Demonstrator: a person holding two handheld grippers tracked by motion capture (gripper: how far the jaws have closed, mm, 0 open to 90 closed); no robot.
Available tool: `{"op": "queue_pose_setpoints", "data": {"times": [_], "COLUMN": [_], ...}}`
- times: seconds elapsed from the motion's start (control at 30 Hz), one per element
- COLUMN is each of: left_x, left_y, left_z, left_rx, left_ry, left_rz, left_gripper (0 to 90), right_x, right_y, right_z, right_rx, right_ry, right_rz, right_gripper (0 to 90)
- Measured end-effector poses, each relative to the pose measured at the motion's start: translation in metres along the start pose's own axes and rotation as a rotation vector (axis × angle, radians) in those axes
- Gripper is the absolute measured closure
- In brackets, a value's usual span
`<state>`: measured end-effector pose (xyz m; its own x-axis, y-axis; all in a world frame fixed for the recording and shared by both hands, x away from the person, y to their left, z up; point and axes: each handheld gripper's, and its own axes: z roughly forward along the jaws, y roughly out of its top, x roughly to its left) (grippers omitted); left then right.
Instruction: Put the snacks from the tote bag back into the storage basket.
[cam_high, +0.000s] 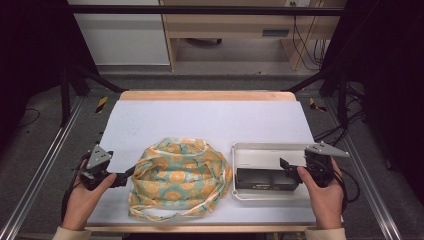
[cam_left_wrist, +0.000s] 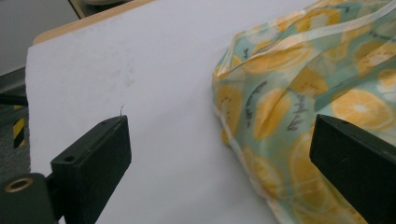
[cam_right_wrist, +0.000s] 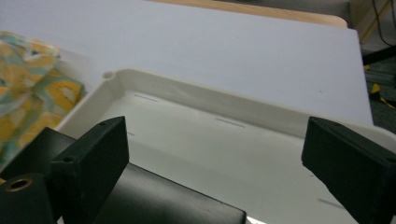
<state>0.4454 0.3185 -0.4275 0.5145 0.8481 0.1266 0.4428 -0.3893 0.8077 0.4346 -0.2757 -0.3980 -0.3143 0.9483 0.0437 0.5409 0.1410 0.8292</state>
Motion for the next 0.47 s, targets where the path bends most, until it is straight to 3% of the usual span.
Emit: {"op": "queue_pose_setpoints", "data": {"times": [0.27,0.37,0.47], "left_x": [0.007,0.006,0.007], "left_y": [-0.018,-0.025,-0.030], "left_z": [0.001,-0.002,-0.005], "left_rx": [-0.004,-0.016,-0.008], "left_ry": [0.058,0.085,0.112], "left_rz": [-0.033,-0.045,-0.018], "left_gripper": [5.7,5.7,5.6], "right_x": [-0.008,-0.011,-0.012], "right_y": [-0.029,-0.040,-0.048], "right_z": [-0.004,-0.011,-0.017], "right_rx": [-0.019,-0.053,-0.077], "right_ry": [-0.086,-0.085,-0.070], "right_rz": [0.049,0.083,0.102], "right_gripper": [7.0,6.1,5.7]}}
